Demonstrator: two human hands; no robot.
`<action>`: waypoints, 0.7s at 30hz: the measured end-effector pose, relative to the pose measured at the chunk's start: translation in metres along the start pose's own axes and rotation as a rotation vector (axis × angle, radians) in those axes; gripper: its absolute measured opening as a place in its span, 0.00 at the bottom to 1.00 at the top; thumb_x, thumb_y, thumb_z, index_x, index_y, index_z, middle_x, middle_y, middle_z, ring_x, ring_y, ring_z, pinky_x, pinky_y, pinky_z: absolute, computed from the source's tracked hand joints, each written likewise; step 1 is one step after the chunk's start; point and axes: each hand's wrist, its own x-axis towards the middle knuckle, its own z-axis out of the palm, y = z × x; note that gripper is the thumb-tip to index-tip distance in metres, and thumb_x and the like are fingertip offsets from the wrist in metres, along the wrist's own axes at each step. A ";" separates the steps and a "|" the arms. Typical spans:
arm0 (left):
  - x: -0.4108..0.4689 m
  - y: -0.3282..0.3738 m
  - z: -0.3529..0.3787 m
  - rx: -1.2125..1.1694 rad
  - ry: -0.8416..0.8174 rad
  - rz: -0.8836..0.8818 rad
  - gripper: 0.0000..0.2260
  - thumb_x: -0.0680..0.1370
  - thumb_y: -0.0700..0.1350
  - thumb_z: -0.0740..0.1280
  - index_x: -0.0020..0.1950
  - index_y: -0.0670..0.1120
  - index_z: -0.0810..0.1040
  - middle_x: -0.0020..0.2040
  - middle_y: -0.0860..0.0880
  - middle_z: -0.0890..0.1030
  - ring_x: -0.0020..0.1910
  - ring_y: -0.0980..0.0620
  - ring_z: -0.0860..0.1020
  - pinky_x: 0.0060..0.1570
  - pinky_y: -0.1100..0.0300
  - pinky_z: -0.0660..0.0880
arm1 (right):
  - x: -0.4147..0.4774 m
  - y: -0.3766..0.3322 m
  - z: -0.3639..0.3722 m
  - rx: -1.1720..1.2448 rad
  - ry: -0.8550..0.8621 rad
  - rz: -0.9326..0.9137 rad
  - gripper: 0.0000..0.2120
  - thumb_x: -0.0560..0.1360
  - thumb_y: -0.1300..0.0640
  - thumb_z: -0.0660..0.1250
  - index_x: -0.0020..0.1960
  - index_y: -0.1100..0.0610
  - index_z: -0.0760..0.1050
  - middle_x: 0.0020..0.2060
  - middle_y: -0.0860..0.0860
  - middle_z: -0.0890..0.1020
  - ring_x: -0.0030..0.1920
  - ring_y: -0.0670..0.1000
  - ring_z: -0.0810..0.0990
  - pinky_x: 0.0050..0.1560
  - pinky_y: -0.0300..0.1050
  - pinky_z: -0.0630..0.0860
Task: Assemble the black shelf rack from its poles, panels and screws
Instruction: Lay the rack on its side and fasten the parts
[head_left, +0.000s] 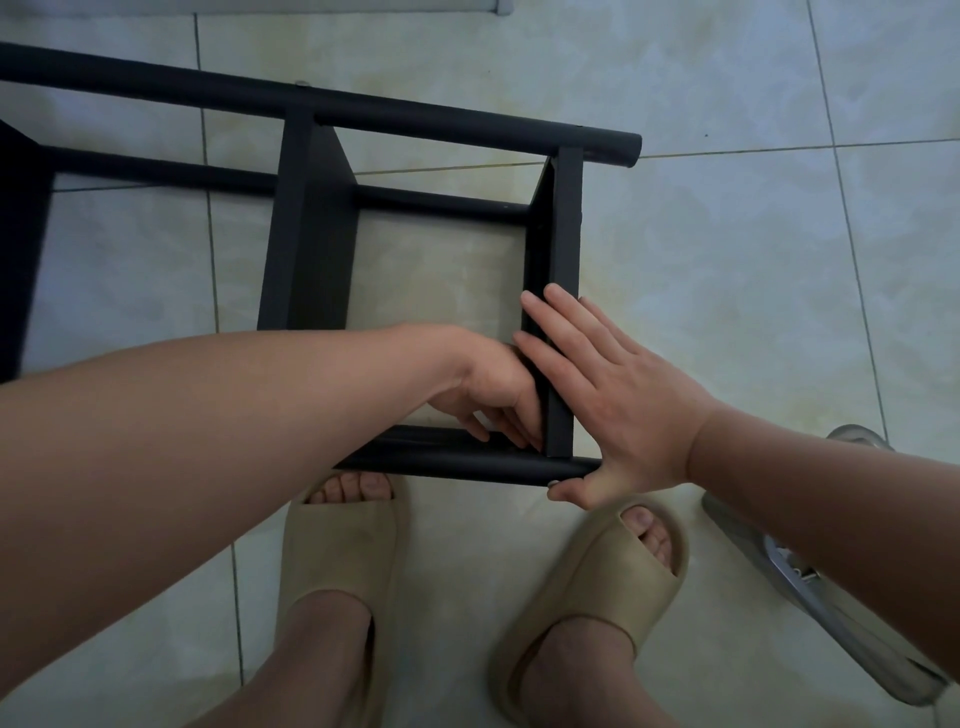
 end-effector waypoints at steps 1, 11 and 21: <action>0.000 0.000 0.000 -0.008 0.005 0.010 0.12 0.77 0.37 0.69 0.59 0.46 0.82 0.53 0.49 0.84 0.53 0.54 0.81 0.67 0.48 0.71 | 0.000 0.000 0.000 -0.001 0.001 -0.001 0.60 0.65 0.22 0.61 0.80 0.67 0.57 0.81 0.65 0.52 0.81 0.65 0.46 0.80 0.63 0.53; -0.003 -0.003 -0.001 -0.016 0.031 0.078 0.14 0.76 0.35 0.70 0.59 0.48 0.81 0.56 0.49 0.84 0.61 0.51 0.80 0.65 0.45 0.72 | 0.000 0.000 0.003 0.018 0.020 -0.009 0.59 0.67 0.22 0.60 0.79 0.67 0.58 0.81 0.65 0.52 0.82 0.64 0.46 0.79 0.64 0.54; -0.004 0.006 -0.002 0.077 -0.022 -0.046 0.06 0.79 0.41 0.68 0.48 0.50 0.83 0.44 0.54 0.85 0.53 0.55 0.81 0.69 0.48 0.70 | 0.001 0.000 0.001 0.016 -0.005 0.000 0.60 0.66 0.22 0.61 0.80 0.67 0.57 0.81 0.65 0.52 0.81 0.65 0.46 0.78 0.65 0.55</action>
